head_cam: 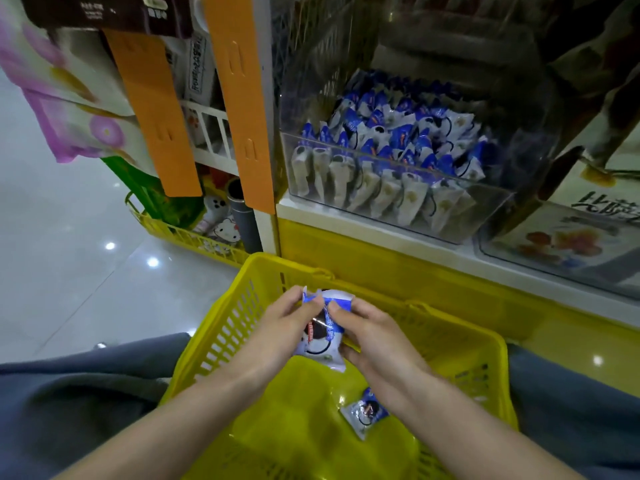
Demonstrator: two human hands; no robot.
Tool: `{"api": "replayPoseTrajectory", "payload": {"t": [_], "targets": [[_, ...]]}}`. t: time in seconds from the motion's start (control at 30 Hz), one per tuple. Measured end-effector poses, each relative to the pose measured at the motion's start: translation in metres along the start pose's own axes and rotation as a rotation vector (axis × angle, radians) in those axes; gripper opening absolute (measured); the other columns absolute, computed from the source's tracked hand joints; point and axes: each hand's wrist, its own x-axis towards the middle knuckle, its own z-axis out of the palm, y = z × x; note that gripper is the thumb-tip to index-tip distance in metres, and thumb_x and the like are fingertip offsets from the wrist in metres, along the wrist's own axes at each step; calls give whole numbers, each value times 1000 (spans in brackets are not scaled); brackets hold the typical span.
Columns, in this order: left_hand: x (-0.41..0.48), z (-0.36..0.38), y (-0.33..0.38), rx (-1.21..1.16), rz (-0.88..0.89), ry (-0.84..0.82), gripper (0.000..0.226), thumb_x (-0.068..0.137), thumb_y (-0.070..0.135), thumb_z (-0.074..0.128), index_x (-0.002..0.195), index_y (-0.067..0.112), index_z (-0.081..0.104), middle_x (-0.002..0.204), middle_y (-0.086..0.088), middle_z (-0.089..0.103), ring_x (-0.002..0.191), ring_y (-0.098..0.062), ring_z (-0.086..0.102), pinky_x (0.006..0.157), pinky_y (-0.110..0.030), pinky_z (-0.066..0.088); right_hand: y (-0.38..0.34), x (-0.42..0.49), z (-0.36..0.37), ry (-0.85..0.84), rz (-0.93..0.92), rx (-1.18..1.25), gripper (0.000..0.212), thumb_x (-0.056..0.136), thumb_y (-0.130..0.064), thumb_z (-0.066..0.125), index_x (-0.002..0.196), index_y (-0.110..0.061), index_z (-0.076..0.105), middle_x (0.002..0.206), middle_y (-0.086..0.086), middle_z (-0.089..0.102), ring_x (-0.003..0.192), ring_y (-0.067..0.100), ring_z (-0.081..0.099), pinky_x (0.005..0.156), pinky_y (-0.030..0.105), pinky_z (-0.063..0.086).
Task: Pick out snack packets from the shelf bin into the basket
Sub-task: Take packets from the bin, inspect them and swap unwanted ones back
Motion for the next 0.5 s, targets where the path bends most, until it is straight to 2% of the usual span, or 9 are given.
{"api": "replayPoseTrajectory", "payload": {"t": [0.07, 0.17, 0.23, 0.37, 0.43, 0.5], "targets": [[2, 4, 1, 60, 6, -6, 20, 90, 14, 54, 70, 17, 56, 58, 6, 59, 54, -2, 57, 48, -16, 45, -2, 1, -4, 69, -64, -49, 22, 89, -2, 55, 109, 2, 62, 108, 22, 67, 87, 24, 64, 75, 31, 53], [3, 8, 1, 117, -11, 3, 28, 91, 14, 52, 64, 20, 49, 59, 1, 49, 56, -9, 48, 52, -26, 36, -2, -1, -8, 113, -157, -166, 20, 86, 2, 57, 105, 3, 63, 105, 24, 66, 89, 25, 62, 84, 40, 50], [2, 8, 0, 117, -16, 3, 32, 91, 15, 52, 60, 20, 46, 57, 2, 44, 56, -12, 44, 55, -29, 33, -1, -4, -9, 113, -203, -235, 18, 85, 3, 58, 102, 1, 64, 102, 22, 67, 88, 25, 62, 85, 43, 50], [-3, 9, -4, 142, 70, -13, 36, 92, 14, 53, 56, 19, 47, 54, 3, 45, 60, -17, 44, 63, -35, 36, 3, -6, -15, 102, -272, -322, 16, 83, 4, 61, 93, -7, 64, 89, 11, 68, 78, 18, 63, 76, 34, 53], [-5, 8, -7, 277, 186, -22, 34, 91, 16, 54, 58, 19, 49, 54, 4, 45, 58, -13, 42, 61, -31, 34, 5, -7, -18, 104, -330, -408, 21, 80, 4, 64, 83, -17, 62, 82, 1, 67, 74, 12, 62, 71, 25, 52], [-8, 7, -6, 422, 284, -31, 29, 91, 21, 55, 62, 17, 53, 52, 6, 46, 54, -11, 42, 54, -29, 33, 9, -8, -21, 106, -370, -494, 24, 80, 2, 66, 81, -21, 61, 84, -2, 67, 78, 12, 63, 73, 21, 50]]}}
